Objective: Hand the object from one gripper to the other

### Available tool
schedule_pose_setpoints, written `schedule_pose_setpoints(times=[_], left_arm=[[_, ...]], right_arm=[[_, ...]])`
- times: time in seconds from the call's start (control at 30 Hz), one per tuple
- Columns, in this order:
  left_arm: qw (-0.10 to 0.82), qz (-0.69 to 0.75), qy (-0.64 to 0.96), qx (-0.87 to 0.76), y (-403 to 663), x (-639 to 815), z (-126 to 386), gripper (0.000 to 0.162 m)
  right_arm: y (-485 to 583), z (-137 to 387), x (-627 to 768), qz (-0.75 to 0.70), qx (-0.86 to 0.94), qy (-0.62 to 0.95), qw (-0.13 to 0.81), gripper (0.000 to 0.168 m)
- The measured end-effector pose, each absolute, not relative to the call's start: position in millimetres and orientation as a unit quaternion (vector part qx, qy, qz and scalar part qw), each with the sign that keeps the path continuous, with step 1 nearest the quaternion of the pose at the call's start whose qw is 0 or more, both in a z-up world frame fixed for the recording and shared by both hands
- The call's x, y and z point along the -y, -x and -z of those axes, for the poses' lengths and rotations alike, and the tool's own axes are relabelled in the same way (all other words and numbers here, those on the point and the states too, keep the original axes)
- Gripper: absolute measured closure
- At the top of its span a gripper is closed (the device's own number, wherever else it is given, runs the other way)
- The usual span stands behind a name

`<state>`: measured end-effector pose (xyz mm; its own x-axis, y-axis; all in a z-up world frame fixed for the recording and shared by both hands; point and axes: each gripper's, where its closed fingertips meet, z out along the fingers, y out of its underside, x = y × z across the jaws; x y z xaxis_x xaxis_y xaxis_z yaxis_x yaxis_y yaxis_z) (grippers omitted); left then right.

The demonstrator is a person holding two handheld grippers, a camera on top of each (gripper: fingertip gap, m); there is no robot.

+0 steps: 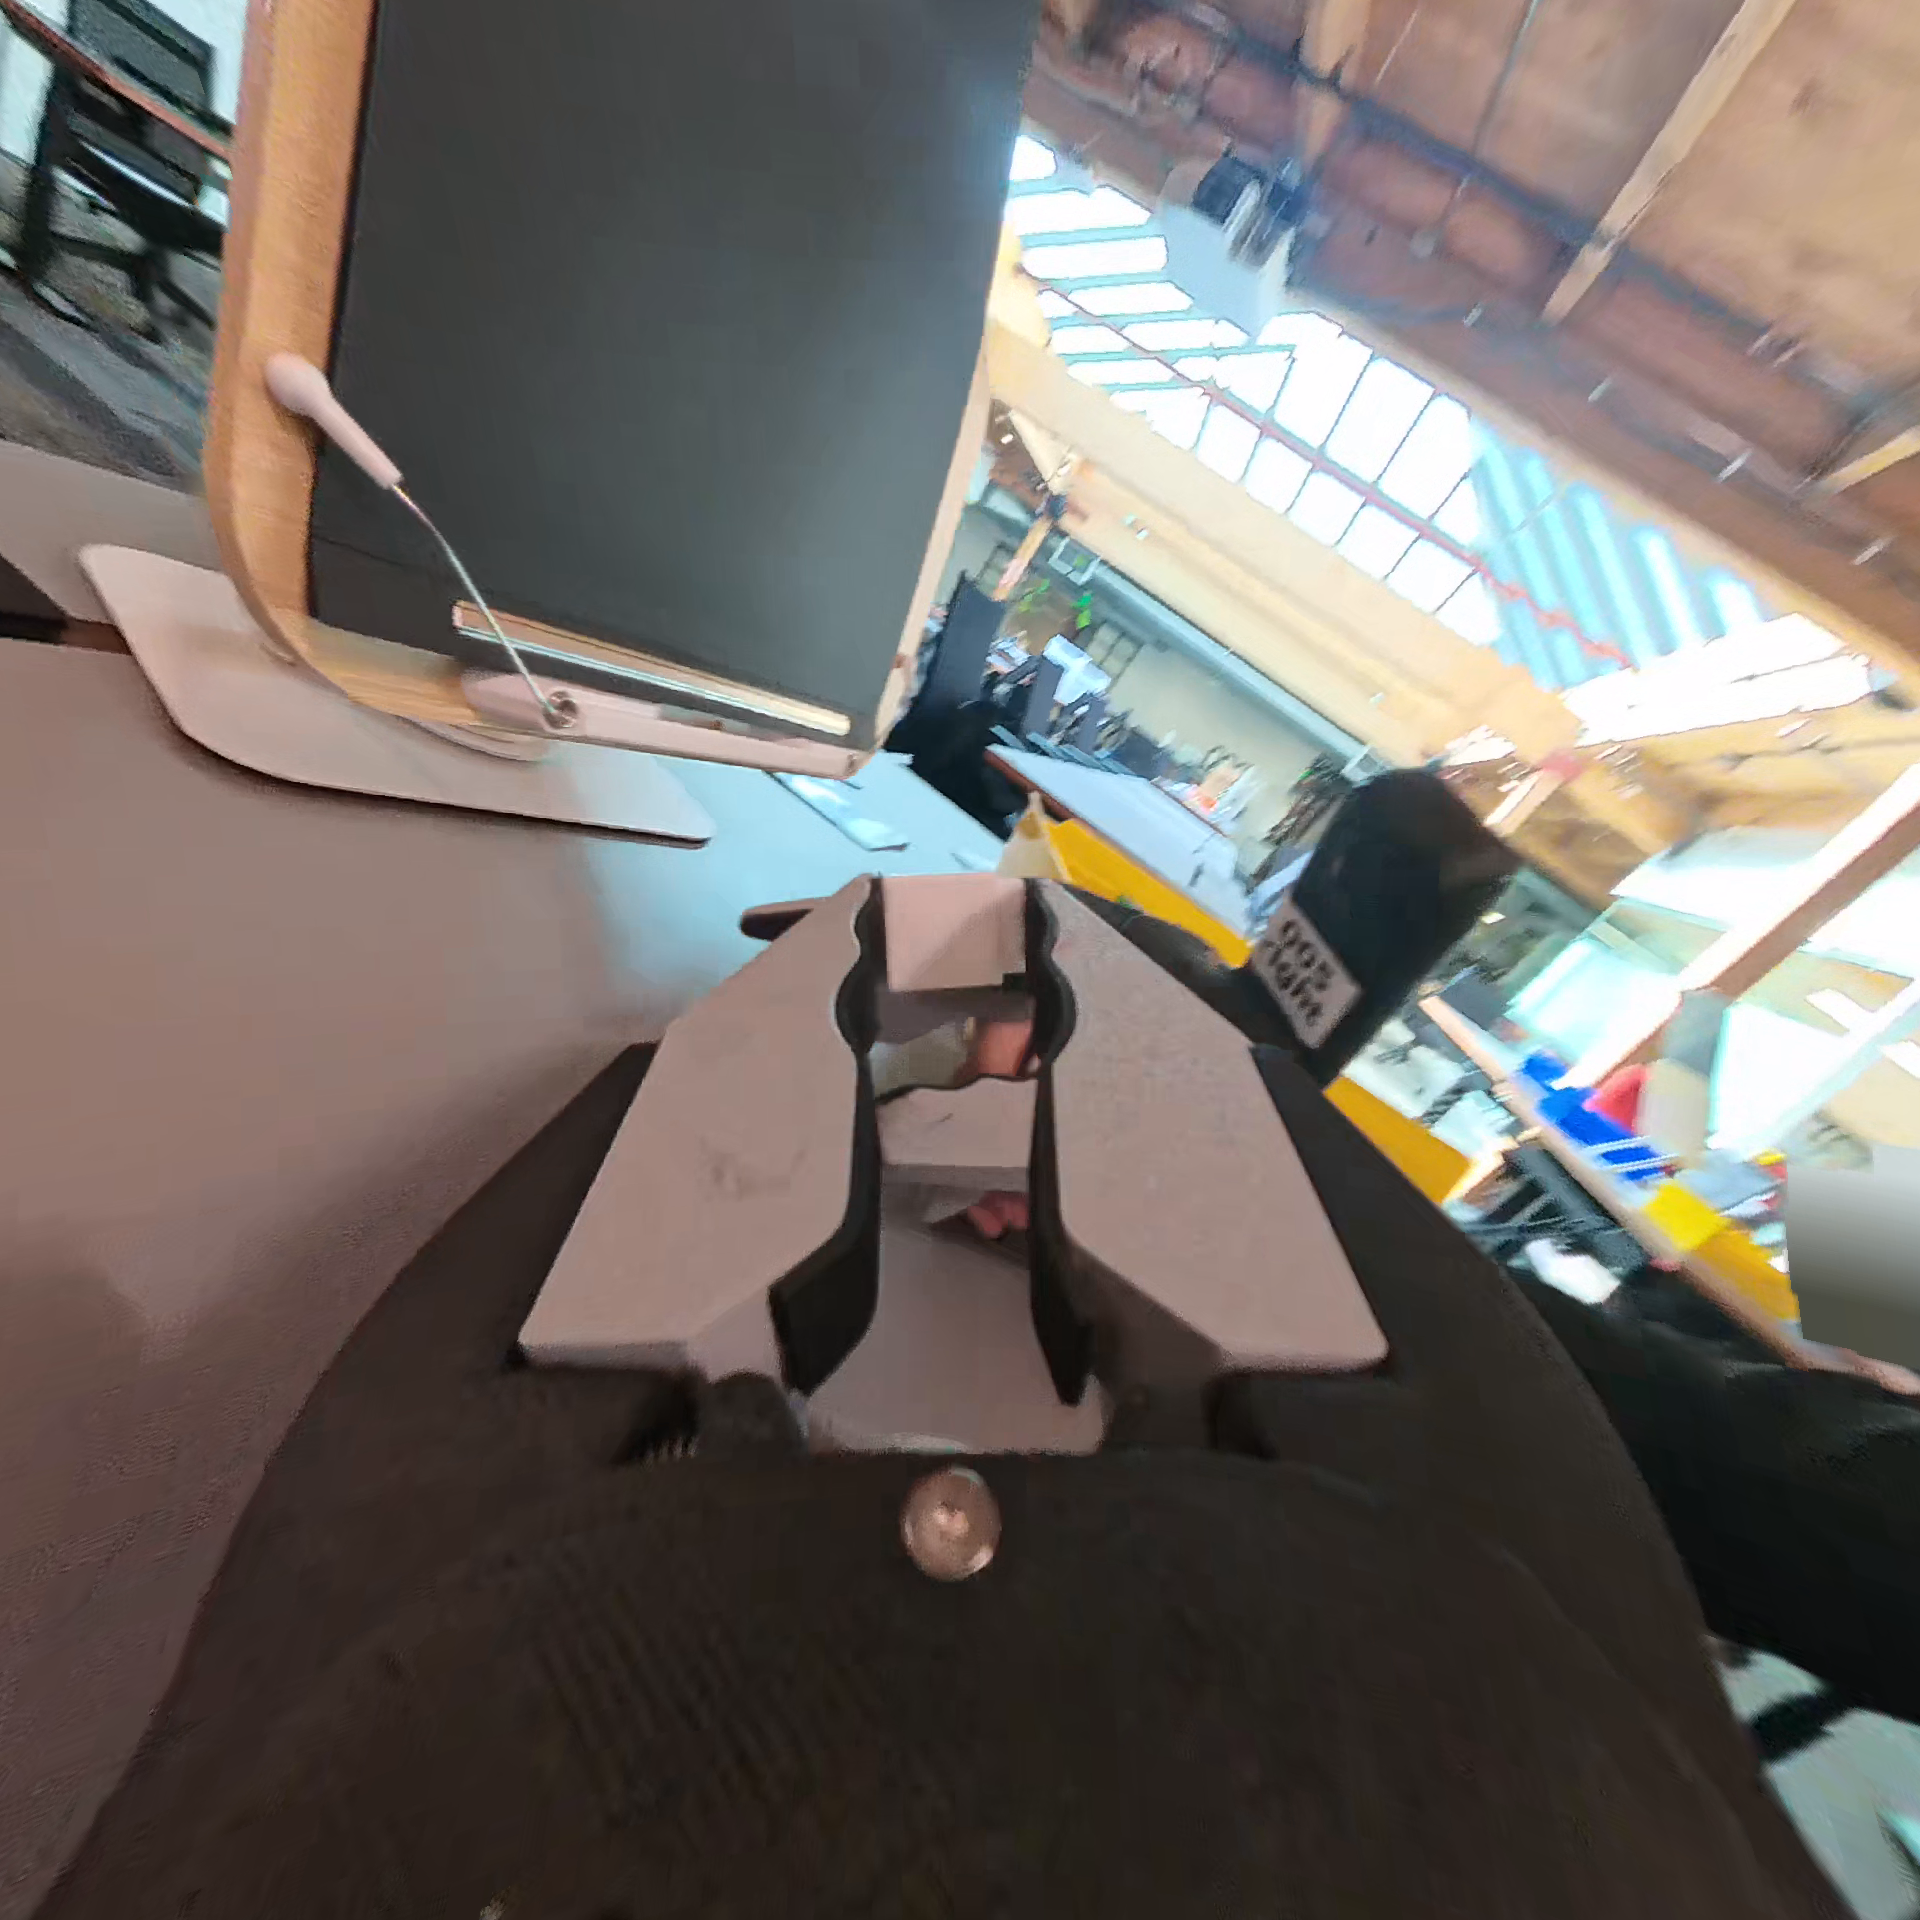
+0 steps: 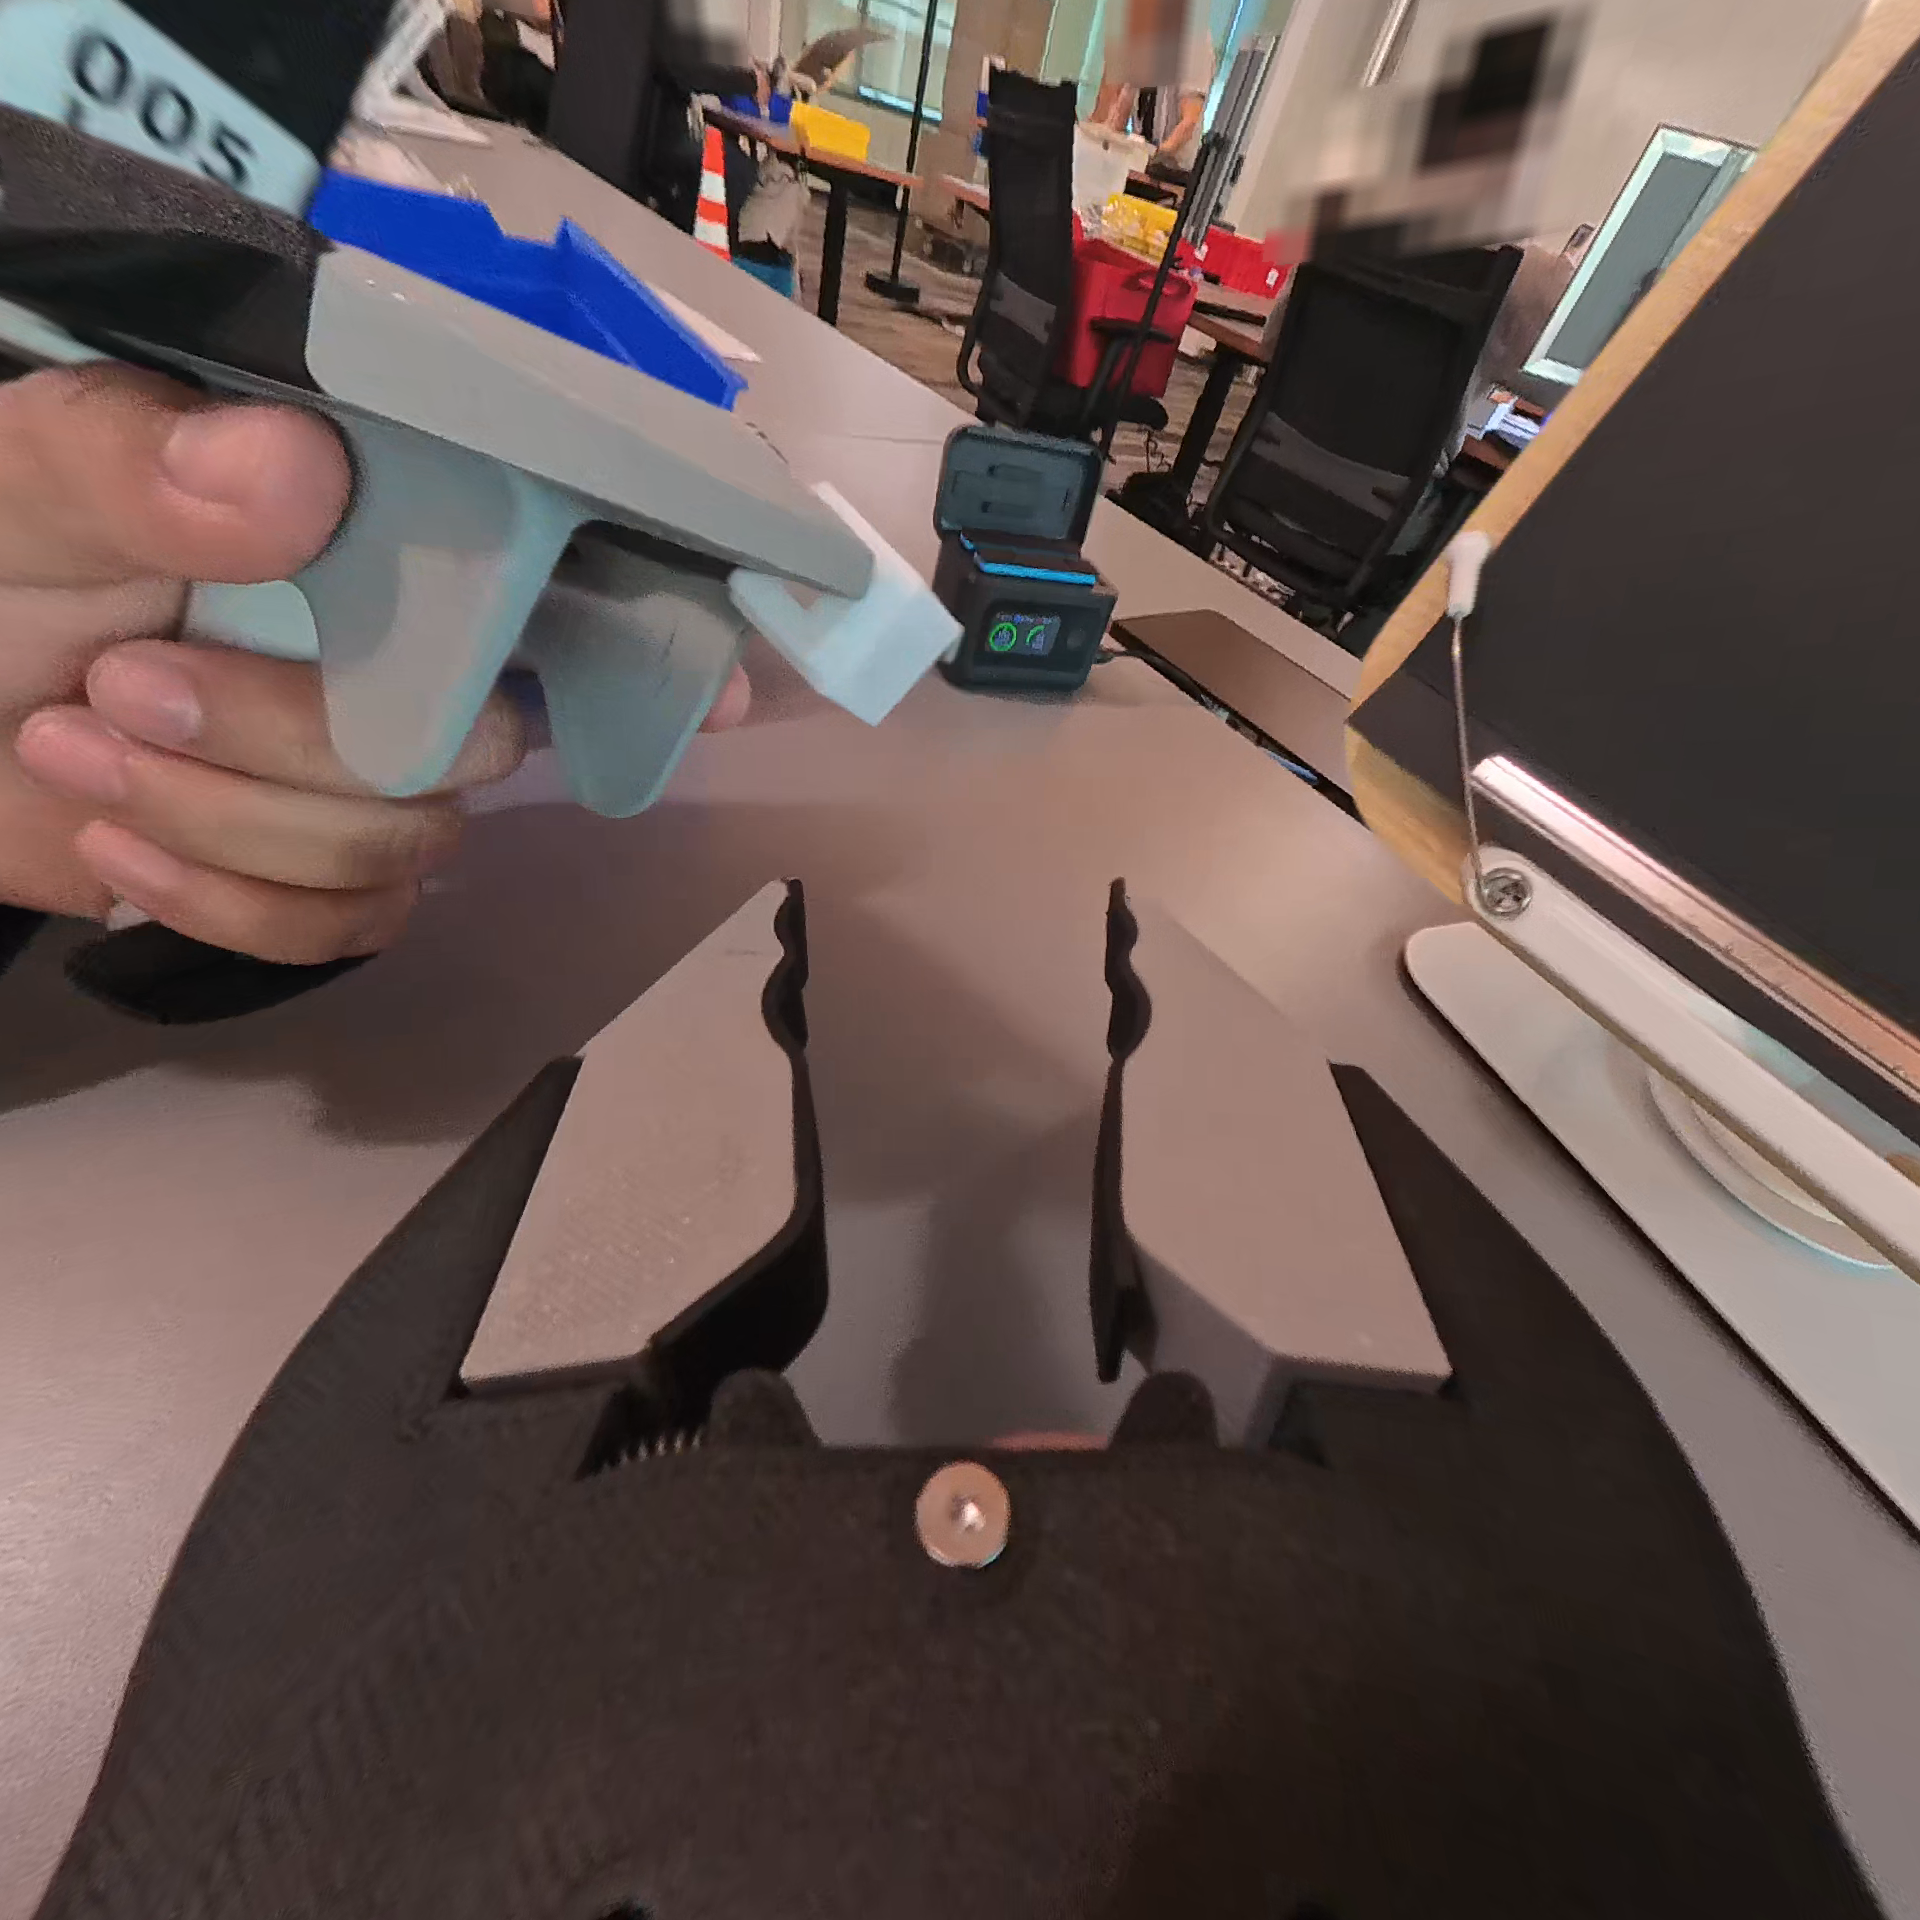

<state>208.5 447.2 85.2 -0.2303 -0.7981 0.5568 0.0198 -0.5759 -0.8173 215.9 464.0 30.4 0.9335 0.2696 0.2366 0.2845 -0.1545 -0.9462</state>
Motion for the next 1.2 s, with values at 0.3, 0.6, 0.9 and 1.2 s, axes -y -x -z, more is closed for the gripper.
schedule_pose_setpoints(times=[0.3,0.6,0.9,1.2], left_arm=[[0.205,0.740,0.530,-0.359,-204.8,-427.4,-85.3,0.138],[0.106,0.719,0.580,-0.369,-205.3,-421.3,-48.0,0.138],[0.170,0.683,0.599,-0.381,-210.5,-436.2,-39.7,0.136],[0.209,0.696,0.586,-0.358,-213.7,-444.7,-52.5,0.132]], right_arm=[[-206.2,-55.7,-458.4,0.015,0.200,0.720,0.665,0.112],[-175.2,-53.4,-450.4,0.139,0.319,0.678,0.648,0.148],[-178.2,-40.0,-458.5,0.068,0.287,0.729,0.618,0.149],[-206.0,-33.2,-453.8,-0.058,0.208,0.771,0.599,0.150]])
